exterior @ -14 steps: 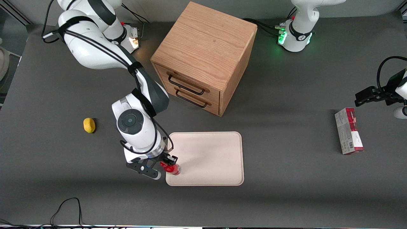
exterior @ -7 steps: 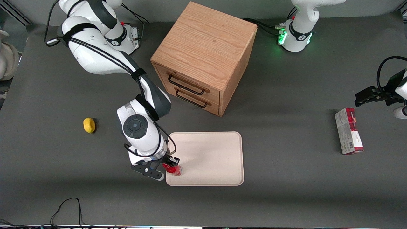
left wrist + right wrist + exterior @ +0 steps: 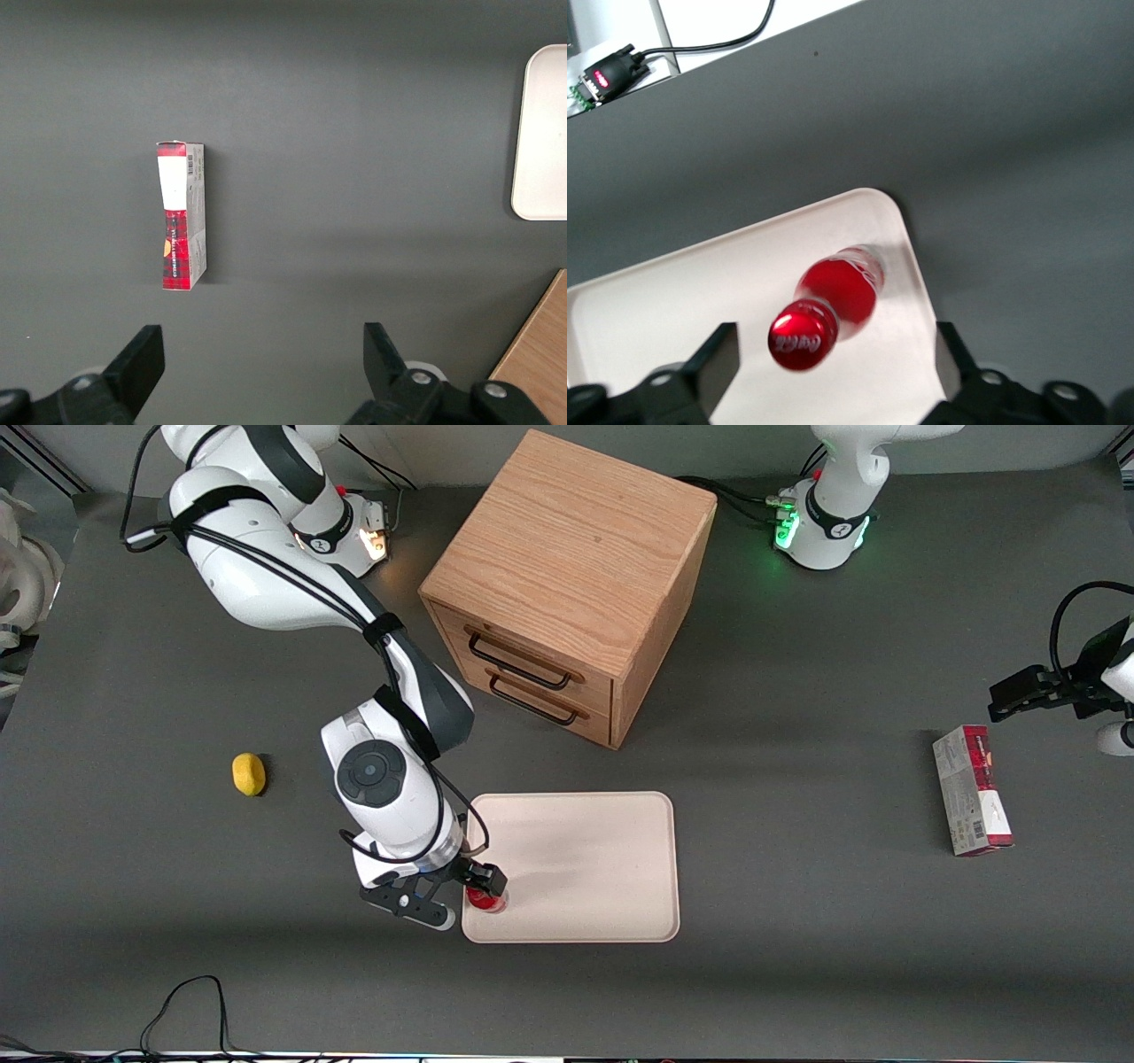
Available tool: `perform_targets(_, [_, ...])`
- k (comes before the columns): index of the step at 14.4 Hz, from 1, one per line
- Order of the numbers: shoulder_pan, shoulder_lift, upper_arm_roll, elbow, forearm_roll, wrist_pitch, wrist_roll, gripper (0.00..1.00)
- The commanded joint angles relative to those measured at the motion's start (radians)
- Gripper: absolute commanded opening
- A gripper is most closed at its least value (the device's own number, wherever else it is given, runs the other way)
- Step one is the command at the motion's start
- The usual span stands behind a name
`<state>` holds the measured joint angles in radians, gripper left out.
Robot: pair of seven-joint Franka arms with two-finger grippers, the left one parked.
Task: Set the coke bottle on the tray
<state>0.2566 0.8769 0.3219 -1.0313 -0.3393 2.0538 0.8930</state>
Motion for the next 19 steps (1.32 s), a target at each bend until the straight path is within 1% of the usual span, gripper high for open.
perform_targets(1, [-0.026,-0.119,-0.012,-0.027,0.047,-0.168,-0.139,1.00])
perform_targets(2, [-0.025,-0.163,-0.061,-0.030,0.103,-0.222,-0.207,1.00])
perform_targets(3, [-0.025,-0.218,-0.125,-0.048,0.181,-0.274,-0.285,1.00])
perform_targets(4, [-0.023,-0.289,-0.188,-0.112,0.257,-0.306,-0.371,1.00])
perform_targets(5, [-0.023,-0.374,-0.254,-0.197,0.313,-0.317,-0.455,1.00])
perform_targets(6, [-0.019,-0.459,-0.317,-0.279,0.342,-0.336,-0.532,1.00])
perform_targets(8, [-0.019,-0.588,-0.400,-0.395,0.345,-0.397,-0.667,1.00])
perform_targets(9, [-0.017,-0.637,-0.443,-0.426,0.347,-0.427,-0.712,1.00])
perform_targets(10, [-0.017,-0.683,-0.480,-0.444,0.349,-0.446,-0.738,1.00])
perform_targets(12, [-0.019,-0.765,-0.520,-0.484,0.353,-0.461,-0.744,1.00])
perform_targets(15, [-0.025,-0.877,-0.529,-0.564,0.347,-0.471,-0.744,1.00])
perform_targets(19, [-0.023,-0.905,-0.527,-0.564,0.352,-0.471,-0.729,1.00])
